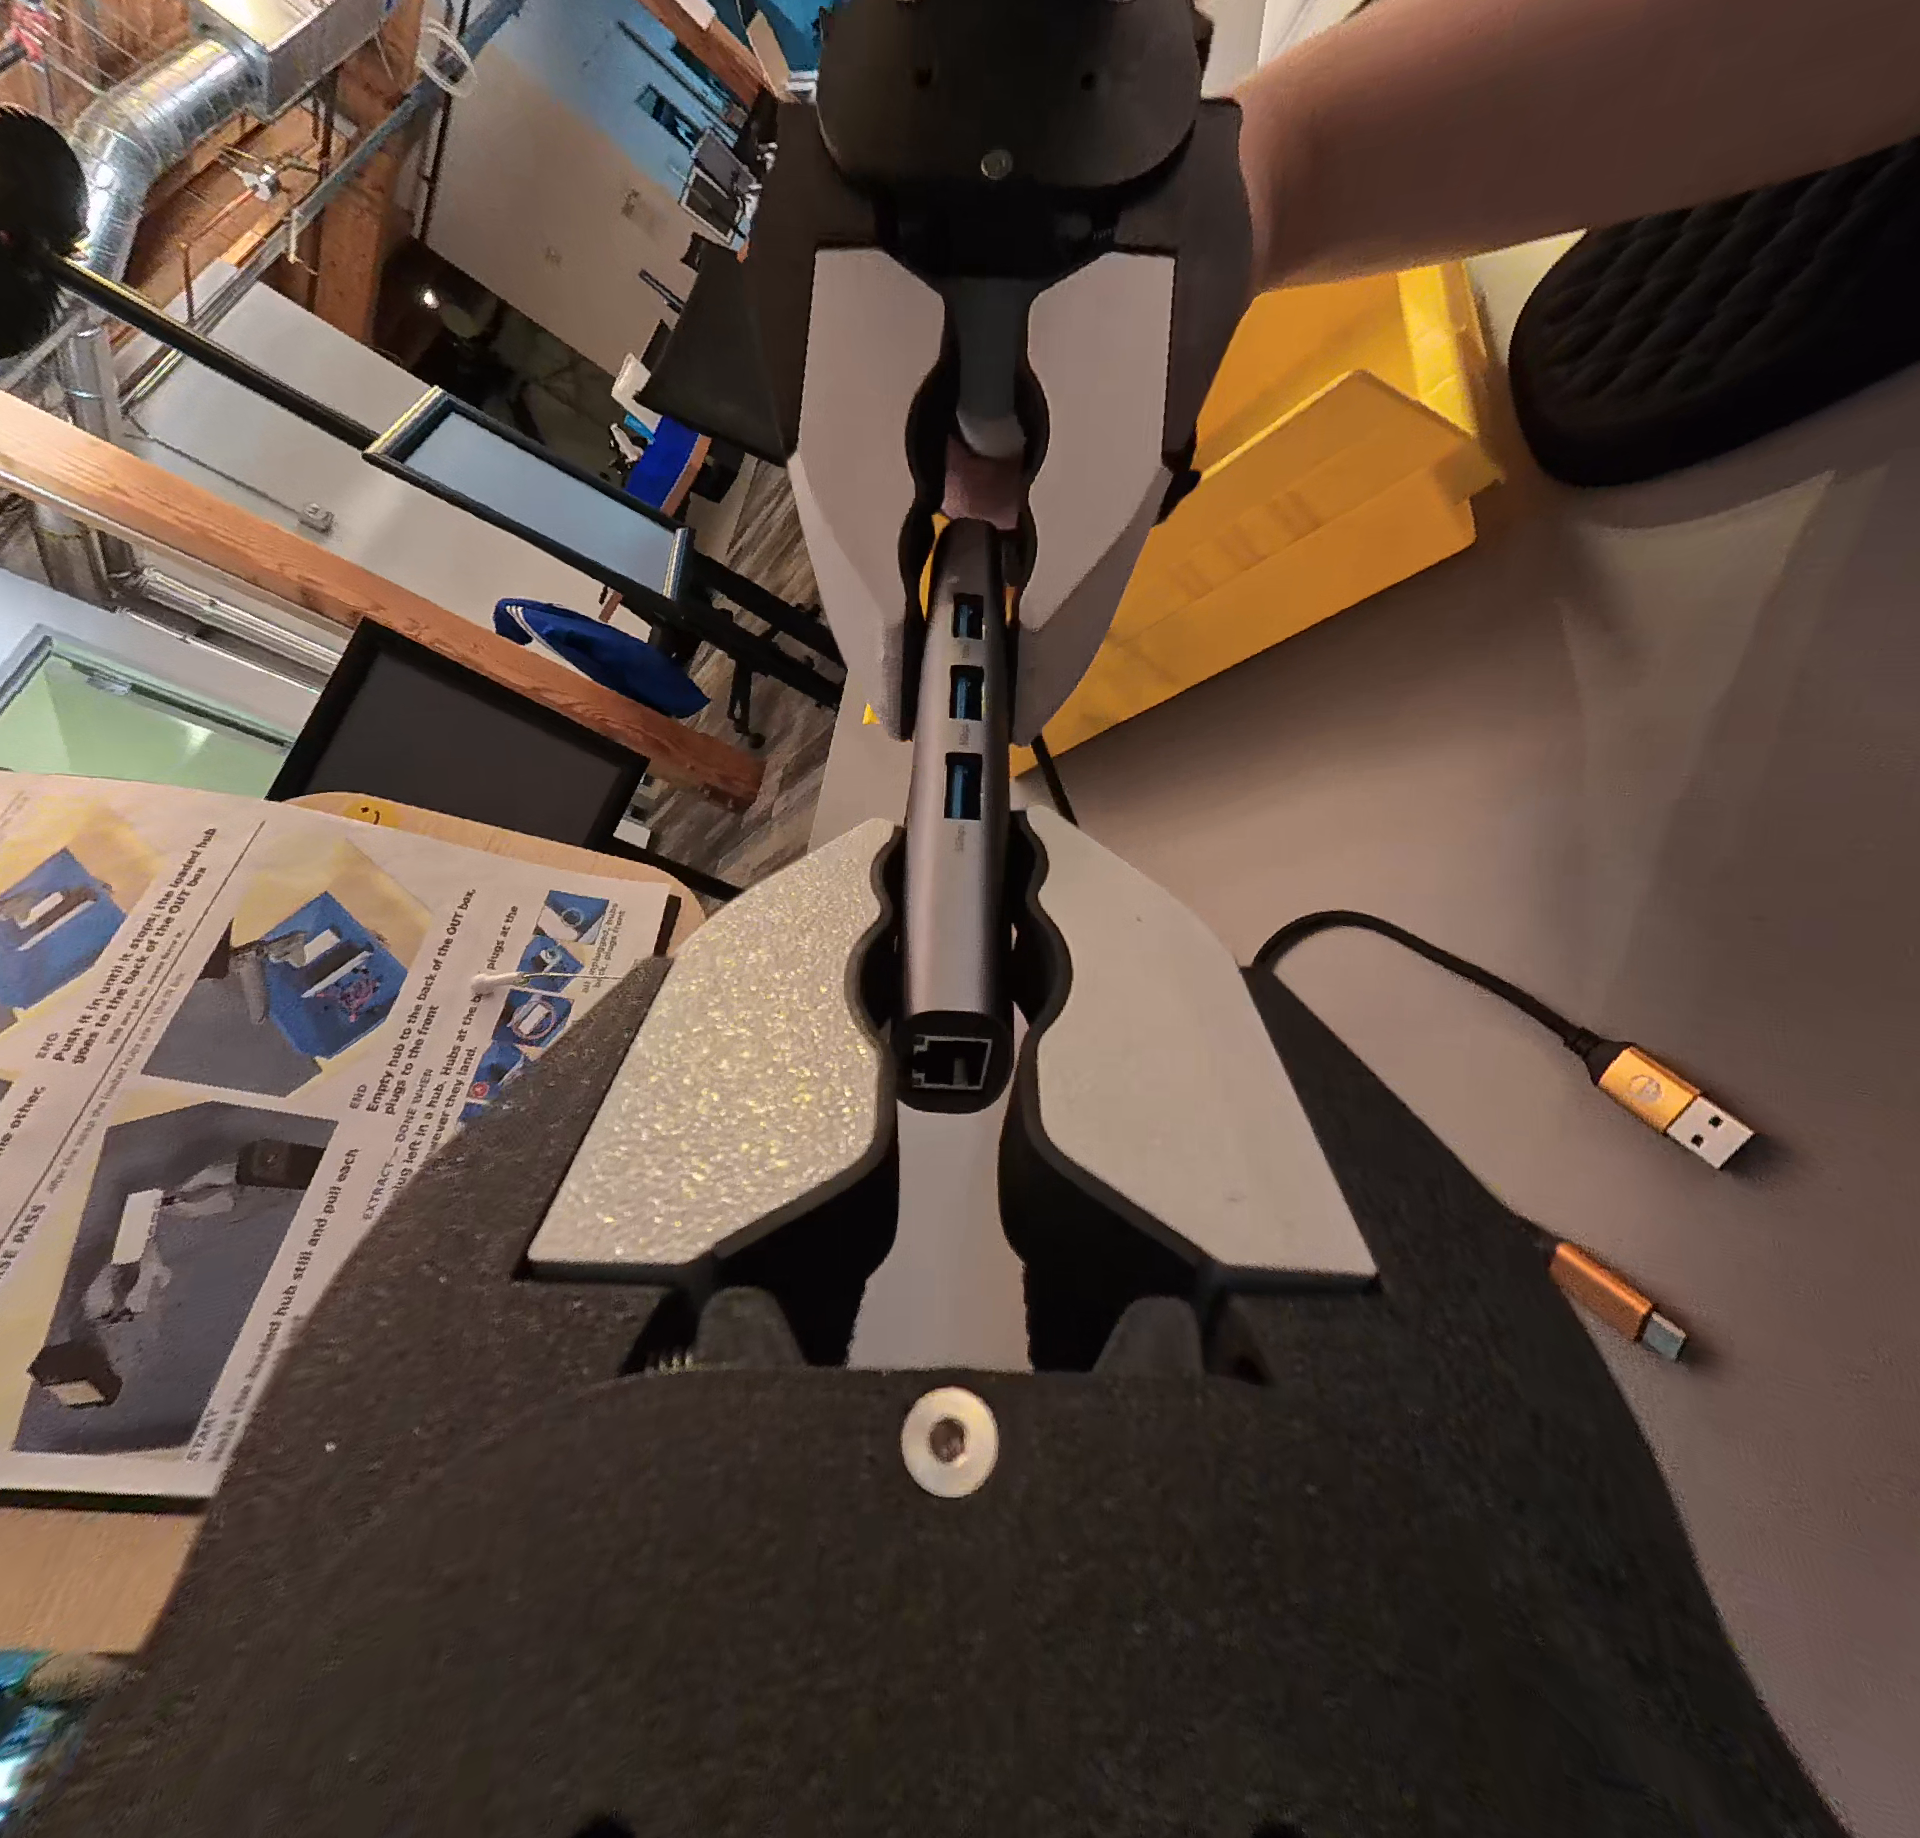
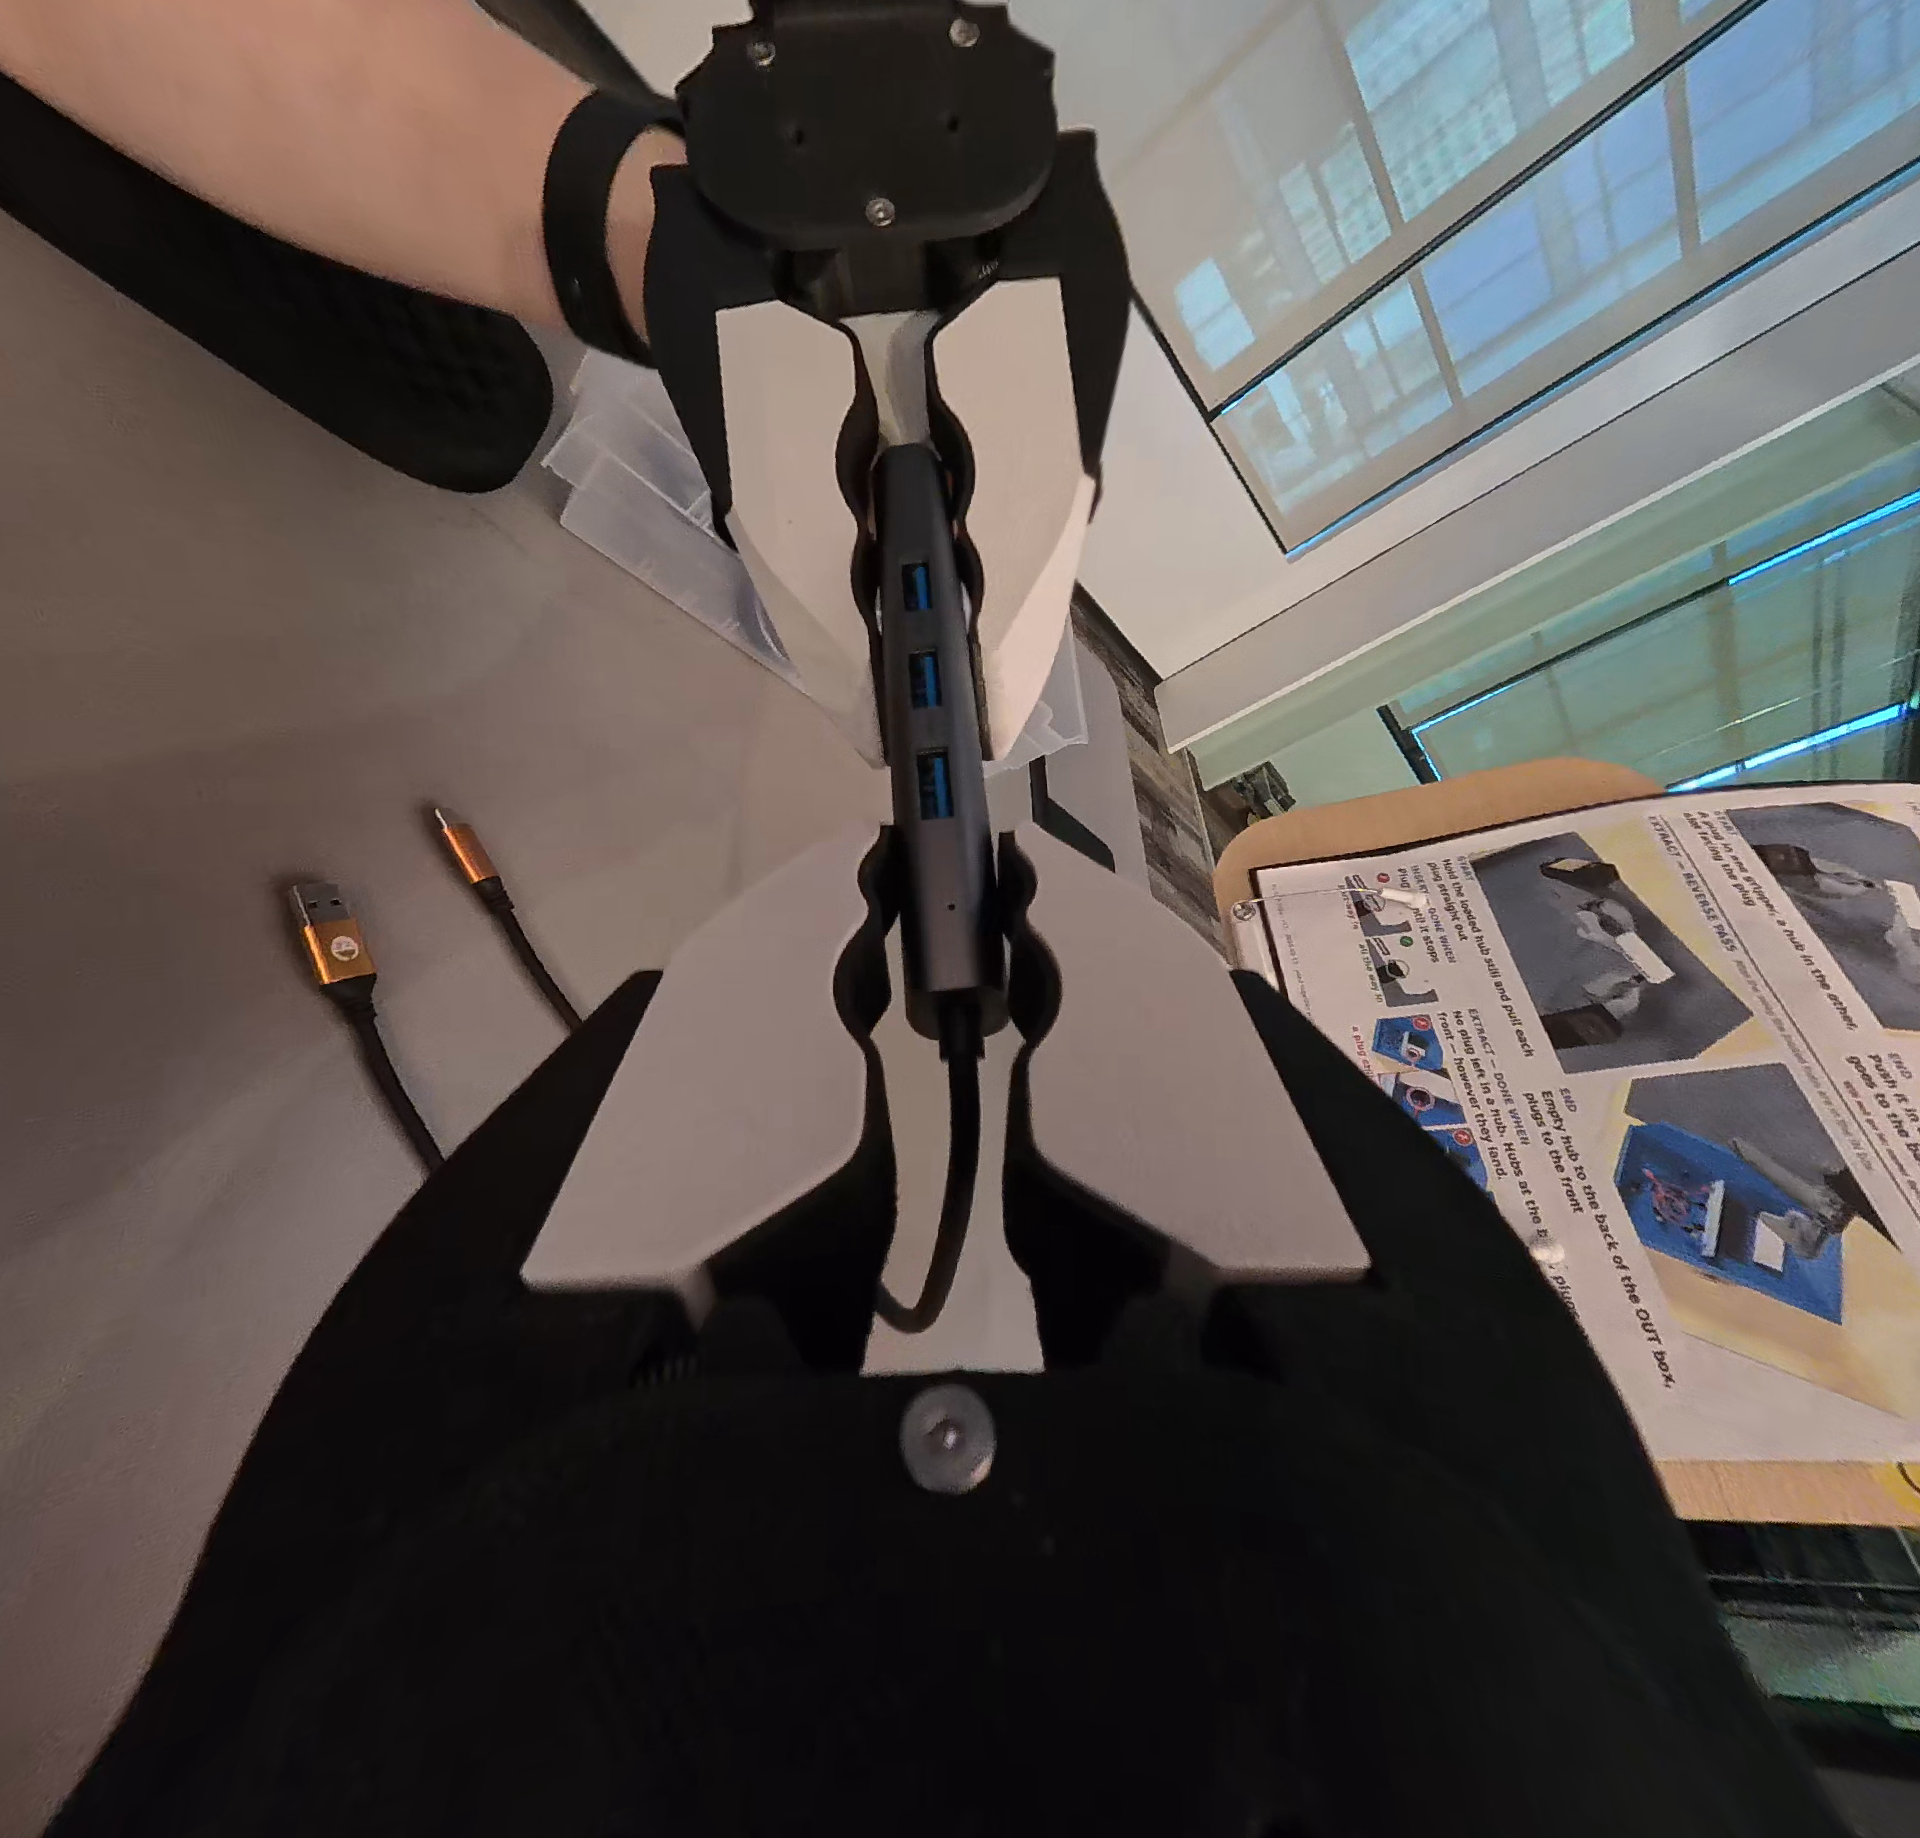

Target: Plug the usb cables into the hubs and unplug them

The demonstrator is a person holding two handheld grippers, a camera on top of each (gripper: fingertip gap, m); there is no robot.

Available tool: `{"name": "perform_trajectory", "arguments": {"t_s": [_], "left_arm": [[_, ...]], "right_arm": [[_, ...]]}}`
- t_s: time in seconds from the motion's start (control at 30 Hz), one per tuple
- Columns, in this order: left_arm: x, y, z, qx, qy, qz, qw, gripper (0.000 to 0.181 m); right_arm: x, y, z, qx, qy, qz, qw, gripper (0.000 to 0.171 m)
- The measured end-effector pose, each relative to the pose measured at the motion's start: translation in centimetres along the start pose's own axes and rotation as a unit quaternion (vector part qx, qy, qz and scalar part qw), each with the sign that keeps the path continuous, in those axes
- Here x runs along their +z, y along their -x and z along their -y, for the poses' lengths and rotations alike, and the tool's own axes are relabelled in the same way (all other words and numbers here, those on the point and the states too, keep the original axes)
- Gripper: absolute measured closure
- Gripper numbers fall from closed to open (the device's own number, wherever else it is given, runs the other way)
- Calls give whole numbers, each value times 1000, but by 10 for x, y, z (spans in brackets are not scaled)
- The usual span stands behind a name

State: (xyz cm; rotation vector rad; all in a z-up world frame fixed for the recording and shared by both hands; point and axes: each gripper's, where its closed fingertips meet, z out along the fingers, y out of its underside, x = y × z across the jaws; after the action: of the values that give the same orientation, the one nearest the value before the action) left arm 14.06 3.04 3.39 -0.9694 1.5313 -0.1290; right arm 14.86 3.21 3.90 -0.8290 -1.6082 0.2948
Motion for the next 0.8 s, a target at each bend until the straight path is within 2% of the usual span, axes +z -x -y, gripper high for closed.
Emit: {"name": "perform_trajectory", "arguments": {"t_s": [0.3,0.6,0.8], "left_arm": [[4,1,-9,-1,18,10,1000,164],[6,5,-18,15,52,30,998,165],[1,17,-29,24,100,56,993,165]], "right_arm": [[0,-2,-1,-33,55,-10,998,153],[1,-4,2,-42,34,-21,998,153],[-2,-17,1,-25,20,-64,997,142]]}}
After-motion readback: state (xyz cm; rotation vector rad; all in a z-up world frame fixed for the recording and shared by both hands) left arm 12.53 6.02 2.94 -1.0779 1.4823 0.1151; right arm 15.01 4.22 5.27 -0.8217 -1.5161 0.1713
